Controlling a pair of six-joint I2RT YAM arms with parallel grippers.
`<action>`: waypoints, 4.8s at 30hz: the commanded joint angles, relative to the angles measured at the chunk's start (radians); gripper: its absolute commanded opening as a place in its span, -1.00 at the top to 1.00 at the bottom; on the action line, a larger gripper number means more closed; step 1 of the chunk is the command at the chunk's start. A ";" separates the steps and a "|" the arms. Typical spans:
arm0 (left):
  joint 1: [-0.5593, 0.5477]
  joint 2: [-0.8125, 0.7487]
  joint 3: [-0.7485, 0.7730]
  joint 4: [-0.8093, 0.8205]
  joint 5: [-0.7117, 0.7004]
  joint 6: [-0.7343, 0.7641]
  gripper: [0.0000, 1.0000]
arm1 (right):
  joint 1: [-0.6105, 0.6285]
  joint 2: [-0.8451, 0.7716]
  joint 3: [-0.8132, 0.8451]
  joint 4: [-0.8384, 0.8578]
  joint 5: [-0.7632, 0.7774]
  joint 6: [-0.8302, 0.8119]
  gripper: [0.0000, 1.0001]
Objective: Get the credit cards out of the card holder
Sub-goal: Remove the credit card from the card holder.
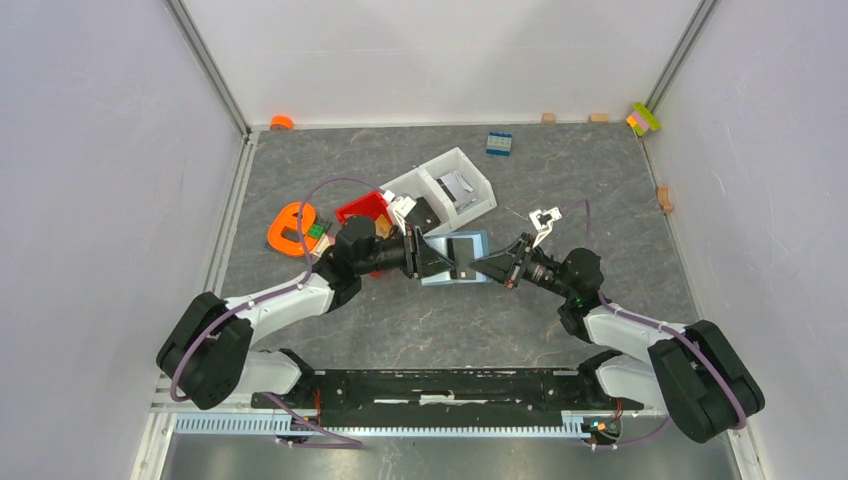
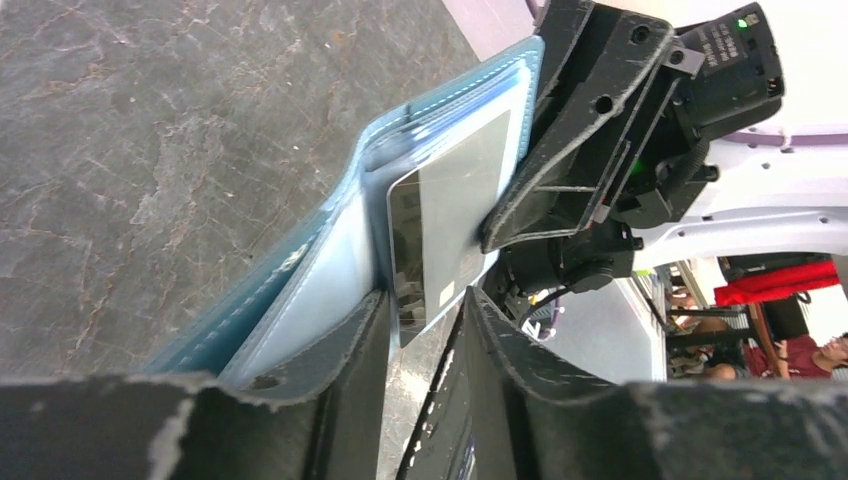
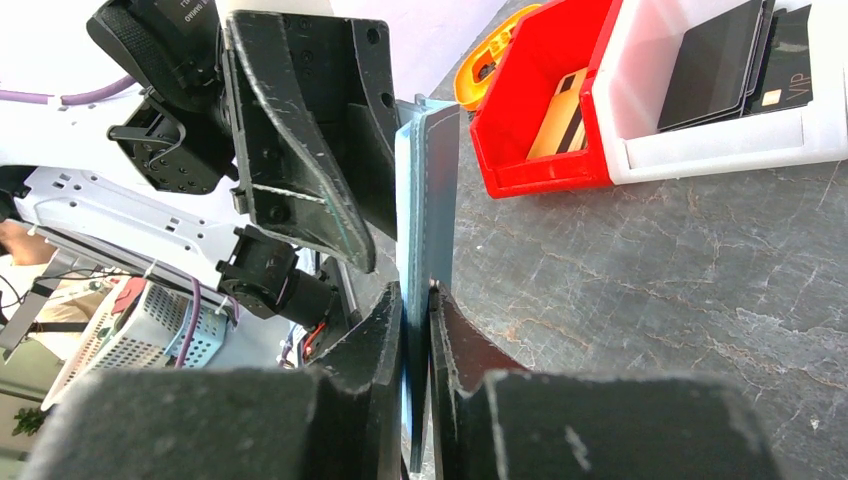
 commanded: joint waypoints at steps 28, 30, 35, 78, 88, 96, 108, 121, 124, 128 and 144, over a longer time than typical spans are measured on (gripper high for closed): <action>0.009 0.045 -0.049 0.350 0.126 -0.157 0.70 | 0.009 0.005 -0.017 0.244 -0.077 0.119 1.00; 0.011 0.048 -0.050 0.353 0.129 -0.160 0.85 | 0.008 -0.006 -0.016 0.223 -0.070 0.105 1.00; 0.020 0.033 -0.057 0.334 0.108 -0.152 0.96 | -0.006 -0.051 -0.023 0.137 -0.030 0.057 1.00; 0.008 0.050 -0.075 0.478 0.182 -0.204 0.16 | -0.018 -0.052 -0.037 0.229 -0.068 0.091 1.00; 0.006 0.071 -0.026 0.277 0.128 -0.128 -0.02 | -0.012 -0.010 -0.043 0.380 -0.106 0.178 1.00; 0.005 0.067 0.005 0.125 0.057 -0.065 -0.04 | -0.008 -0.002 -0.043 0.409 -0.112 0.190 1.00; 0.003 0.102 -0.042 0.458 0.189 -0.218 0.67 | 0.005 0.008 -0.033 0.363 -0.103 0.165 1.00; 0.061 -0.006 -0.065 0.168 -0.008 -0.104 0.96 | -0.070 -0.080 -0.062 0.153 -0.014 0.075 0.77; 0.073 0.002 -0.068 0.168 -0.009 -0.115 0.96 | -0.088 -0.076 -0.072 0.153 -0.011 0.084 0.87; 0.077 0.012 -0.065 0.180 0.002 -0.125 0.96 | -0.103 -0.070 -0.083 0.184 -0.014 0.105 0.96; 0.086 -0.116 -0.065 -0.071 -0.219 -0.022 0.96 | -0.107 -0.161 -0.020 -0.278 0.169 -0.133 0.98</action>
